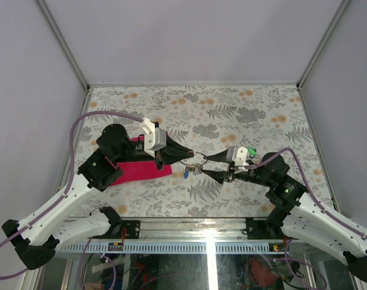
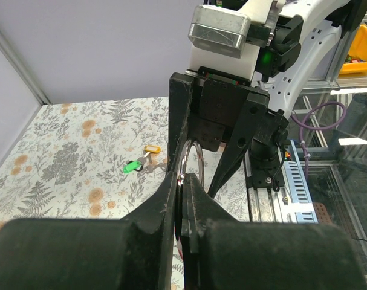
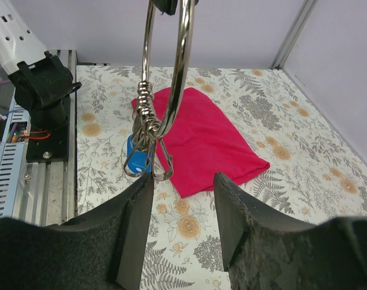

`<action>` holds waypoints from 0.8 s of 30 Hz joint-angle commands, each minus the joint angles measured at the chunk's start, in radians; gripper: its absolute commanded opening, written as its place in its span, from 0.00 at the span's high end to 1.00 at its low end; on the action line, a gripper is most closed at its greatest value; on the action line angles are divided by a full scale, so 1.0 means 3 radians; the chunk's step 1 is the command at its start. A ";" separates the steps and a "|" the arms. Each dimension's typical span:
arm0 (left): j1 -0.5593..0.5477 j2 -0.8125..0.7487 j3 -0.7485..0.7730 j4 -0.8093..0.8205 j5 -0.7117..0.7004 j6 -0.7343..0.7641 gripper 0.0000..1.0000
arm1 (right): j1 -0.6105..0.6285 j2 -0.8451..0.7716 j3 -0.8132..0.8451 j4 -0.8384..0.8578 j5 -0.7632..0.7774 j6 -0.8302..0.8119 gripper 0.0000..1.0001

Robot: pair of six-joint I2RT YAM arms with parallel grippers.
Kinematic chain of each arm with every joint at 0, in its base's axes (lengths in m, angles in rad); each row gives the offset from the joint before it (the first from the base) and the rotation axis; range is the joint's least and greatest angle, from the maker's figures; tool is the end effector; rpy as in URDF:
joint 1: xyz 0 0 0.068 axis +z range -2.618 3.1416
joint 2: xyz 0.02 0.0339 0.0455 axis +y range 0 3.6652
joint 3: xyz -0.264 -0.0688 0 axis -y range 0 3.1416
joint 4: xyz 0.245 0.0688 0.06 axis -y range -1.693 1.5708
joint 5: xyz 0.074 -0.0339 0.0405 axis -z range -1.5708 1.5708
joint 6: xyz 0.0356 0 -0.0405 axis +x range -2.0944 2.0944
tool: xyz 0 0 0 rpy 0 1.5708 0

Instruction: Put the keys on the keyring

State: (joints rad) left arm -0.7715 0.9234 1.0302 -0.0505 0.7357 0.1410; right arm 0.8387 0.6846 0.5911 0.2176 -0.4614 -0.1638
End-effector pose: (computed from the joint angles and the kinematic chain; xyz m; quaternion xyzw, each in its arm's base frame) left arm 0.1254 -0.1553 0.4155 0.5170 0.4603 -0.4451 0.5681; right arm 0.1019 0.1371 0.3304 -0.4599 0.4827 0.3844 0.6385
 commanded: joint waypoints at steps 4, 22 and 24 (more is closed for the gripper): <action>0.0005 0.0010 0.0096 0.0227 -0.0057 -0.0070 1.00 | 0.0006 -0.0006 0.0039 0.0354 0.0010 0.0081 0.51; 0.0005 0.0048 0.0062 0.0375 -0.0212 -0.0238 1.00 | 0.0006 0.0128 -0.0143 0.0924 0.0033 0.0335 0.51; 0.0003 0.0049 0.0063 0.0395 -0.0234 -0.0258 1.00 | 0.0004 0.0130 -0.0184 0.1031 0.0099 0.0344 0.51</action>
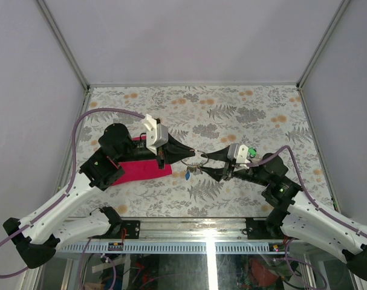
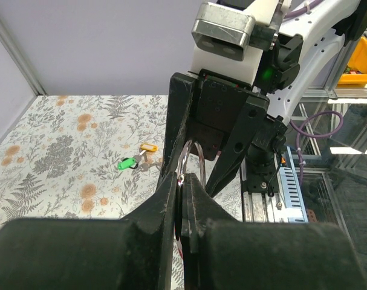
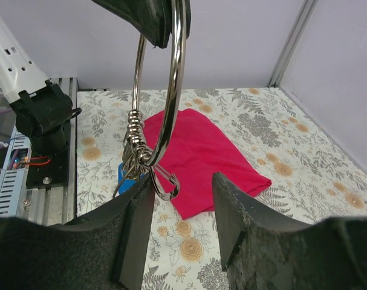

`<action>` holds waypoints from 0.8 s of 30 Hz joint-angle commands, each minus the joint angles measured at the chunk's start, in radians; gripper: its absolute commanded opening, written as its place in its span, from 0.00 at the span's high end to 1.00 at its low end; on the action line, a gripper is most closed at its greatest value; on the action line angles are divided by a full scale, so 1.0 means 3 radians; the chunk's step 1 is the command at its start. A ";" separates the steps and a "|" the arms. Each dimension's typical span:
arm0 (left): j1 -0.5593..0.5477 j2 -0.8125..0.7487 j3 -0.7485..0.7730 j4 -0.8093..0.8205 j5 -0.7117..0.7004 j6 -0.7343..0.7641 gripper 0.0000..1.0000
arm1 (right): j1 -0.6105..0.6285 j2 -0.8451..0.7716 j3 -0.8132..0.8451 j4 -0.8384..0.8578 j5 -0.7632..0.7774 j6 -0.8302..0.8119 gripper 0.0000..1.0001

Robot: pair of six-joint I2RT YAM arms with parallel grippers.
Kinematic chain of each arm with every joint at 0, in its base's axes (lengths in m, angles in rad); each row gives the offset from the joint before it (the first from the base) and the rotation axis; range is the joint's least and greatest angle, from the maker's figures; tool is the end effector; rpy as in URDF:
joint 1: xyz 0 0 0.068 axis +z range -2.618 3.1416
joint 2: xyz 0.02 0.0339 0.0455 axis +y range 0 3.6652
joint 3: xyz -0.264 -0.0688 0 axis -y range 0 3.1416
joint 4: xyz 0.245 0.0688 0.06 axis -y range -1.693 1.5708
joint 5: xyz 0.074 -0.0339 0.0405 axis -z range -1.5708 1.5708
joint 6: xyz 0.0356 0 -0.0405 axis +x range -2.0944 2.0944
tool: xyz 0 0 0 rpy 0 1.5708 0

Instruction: Put the keys on the keyring

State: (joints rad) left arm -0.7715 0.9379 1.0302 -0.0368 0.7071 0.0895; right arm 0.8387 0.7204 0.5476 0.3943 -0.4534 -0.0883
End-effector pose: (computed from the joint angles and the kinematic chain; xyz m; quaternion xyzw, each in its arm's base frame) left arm 0.1295 -0.1582 0.4143 0.4976 0.4809 -0.4522 0.5627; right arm 0.1065 0.1418 0.3279 -0.4291 0.4660 0.4095 0.6566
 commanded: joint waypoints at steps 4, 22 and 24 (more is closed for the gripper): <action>0.0002 0.0008 0.0064 0.0358 -0.0195 -0.0115 1.00 | 0.0005 -0.0002 -0.0118 0.0611 0.0210 0.0105 0.55; 0.0002 0.0054 0.0062 0.0353 -0.0250 -0.0138 1.00 | 0.0003 -0.0233 -0.0178 0.0571 0.0448 -0.0002 0.71; 0.0002 0.0052 0.0062 0.0346 -0.0248 -0.0136 1.00 | 0.0006 -0.0254 -0.0172 0.0528 0.0453 -0.0019 0.74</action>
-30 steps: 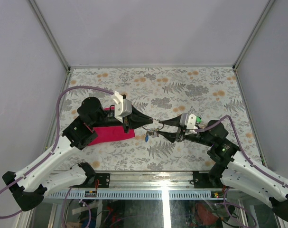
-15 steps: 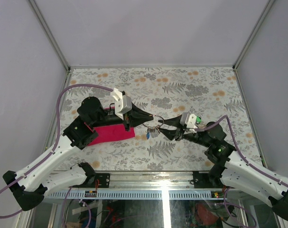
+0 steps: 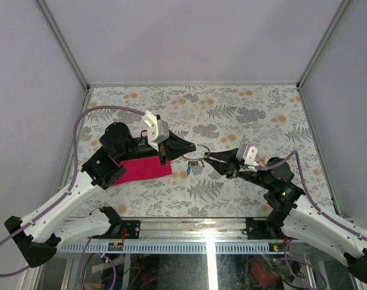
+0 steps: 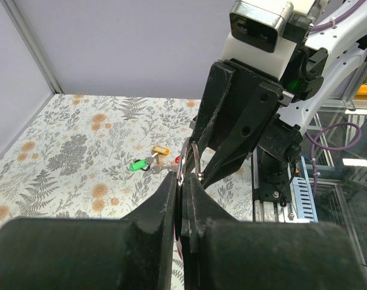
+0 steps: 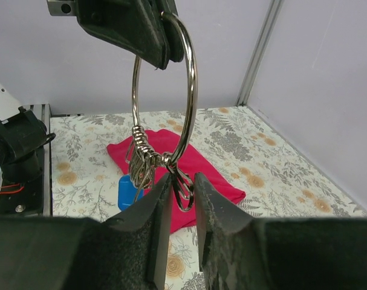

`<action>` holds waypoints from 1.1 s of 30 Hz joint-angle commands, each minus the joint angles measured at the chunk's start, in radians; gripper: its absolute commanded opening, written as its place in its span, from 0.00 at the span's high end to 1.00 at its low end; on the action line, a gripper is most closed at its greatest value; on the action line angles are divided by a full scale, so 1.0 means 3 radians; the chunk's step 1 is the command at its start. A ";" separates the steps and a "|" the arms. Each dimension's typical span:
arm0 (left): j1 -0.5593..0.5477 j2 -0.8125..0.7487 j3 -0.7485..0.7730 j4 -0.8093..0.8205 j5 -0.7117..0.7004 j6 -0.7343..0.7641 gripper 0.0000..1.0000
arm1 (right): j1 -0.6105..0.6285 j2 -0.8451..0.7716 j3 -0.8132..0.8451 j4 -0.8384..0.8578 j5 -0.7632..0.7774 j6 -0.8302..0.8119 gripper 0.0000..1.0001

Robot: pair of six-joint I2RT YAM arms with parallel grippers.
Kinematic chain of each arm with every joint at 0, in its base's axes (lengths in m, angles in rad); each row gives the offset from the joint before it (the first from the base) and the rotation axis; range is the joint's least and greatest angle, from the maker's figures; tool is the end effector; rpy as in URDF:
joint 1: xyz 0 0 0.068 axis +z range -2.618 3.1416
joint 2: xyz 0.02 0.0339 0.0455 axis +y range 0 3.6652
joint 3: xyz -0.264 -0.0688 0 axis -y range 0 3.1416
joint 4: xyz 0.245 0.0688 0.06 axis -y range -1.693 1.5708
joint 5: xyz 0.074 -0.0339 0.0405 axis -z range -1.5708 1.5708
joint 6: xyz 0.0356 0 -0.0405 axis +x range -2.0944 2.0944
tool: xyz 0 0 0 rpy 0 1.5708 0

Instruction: Put the keys on the keyring

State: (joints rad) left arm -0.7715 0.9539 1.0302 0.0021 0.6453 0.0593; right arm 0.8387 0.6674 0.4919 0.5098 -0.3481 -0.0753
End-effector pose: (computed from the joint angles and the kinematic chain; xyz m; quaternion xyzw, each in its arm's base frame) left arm 0.1350 -0.1611 0.4154 0.4728 0.4951 -0.4445 0.5777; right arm 0.1018 0.1315 0.3285 -0.3785 0.4500 0.3921 0.7074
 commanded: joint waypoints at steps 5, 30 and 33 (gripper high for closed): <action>0.0002 -0.0014 0.0064 0.0195 -0.0064 -0.0033 1.00 | 0.0005 -0.0127 0.0053 0.0014 0.0116 -0.0119 0.82; 0.0001 -0.0038 0.0038 0.0179 -0.0067 -0.0018 1.00 | 0.0006 -0.0158 0.0202 -0.0323 0.0132 -0.0287 0.64; 0.0005 -0.0035 0.0037 0.0192 -0.0073 -0.0025 1.00 | 0.0006 -0.0136 0.0201 -0.0311 0.0053 -0.0276 0.63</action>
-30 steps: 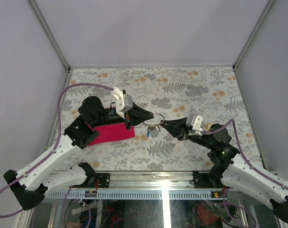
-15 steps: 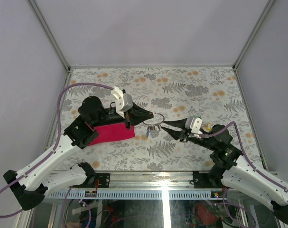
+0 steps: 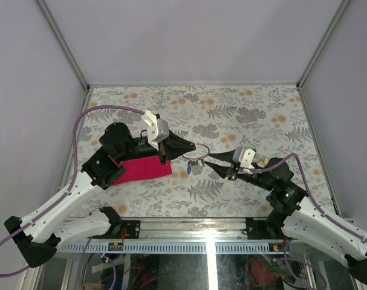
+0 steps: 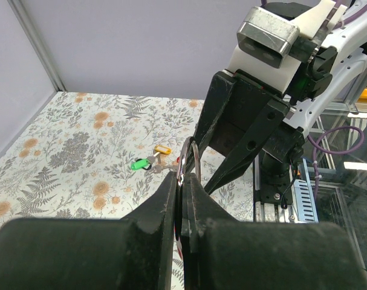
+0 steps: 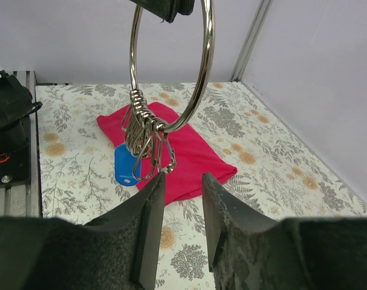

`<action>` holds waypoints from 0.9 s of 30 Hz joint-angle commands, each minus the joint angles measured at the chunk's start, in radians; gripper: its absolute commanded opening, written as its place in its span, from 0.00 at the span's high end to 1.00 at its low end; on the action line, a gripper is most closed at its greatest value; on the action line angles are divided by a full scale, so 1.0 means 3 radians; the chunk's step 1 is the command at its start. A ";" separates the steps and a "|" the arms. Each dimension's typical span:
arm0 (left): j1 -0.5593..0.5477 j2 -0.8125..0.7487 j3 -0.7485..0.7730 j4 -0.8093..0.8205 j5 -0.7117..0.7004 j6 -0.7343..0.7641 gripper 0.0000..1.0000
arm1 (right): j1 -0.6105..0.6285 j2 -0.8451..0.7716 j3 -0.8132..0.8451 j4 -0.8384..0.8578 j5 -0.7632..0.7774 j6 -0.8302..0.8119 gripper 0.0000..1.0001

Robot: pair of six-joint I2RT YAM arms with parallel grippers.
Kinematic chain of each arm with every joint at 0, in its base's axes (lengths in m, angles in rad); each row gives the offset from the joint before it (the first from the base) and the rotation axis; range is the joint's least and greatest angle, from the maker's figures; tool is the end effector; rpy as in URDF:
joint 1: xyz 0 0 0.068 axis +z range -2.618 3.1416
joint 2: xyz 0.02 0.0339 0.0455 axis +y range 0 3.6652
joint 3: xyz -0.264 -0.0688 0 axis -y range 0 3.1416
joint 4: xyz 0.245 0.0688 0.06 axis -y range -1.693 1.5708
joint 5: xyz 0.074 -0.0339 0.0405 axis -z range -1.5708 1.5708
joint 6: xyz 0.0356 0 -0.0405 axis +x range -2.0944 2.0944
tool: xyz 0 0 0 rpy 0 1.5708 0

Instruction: Put the keys on the keyring

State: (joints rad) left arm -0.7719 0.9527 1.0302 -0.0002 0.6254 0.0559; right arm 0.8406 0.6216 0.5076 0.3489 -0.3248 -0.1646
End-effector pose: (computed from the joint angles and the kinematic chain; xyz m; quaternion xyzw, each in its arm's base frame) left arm 0.1354 -0.1608 0.4154 0.4666 0.5009 -0.4404 0.5808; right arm 0.0985 0.1271 0.3241 -0.4057 0.4745 0.3514 0.6977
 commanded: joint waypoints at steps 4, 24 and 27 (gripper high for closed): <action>0.0005 -0.0034 0.0037 0.0200 -0.0004 -0.0013 1.00 | 0.0000 0.0001 0.0141 0.0204 -0.0117 0.0026 0.60; 0.0003 -0.0018 0.0033 0.0221 0.0011 -0.0032 1.00 | 0.0000 0.0141 0.0146 0.0559 -0.0129 0.0133 0.59; 0.0006 -0.0006 0.0031 0.0226 0.0018 -0.0030 1.00 | -0.0001 0.0157 0.0151 0.0572 -0.0119 0.0138 0.59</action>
State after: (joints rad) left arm -0.7719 0.9527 1.0302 0.0006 0.6262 0.0555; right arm 0.8402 0.6643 0.5076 0.4328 -0.3439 -0.1387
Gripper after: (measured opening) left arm 0.036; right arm 0.406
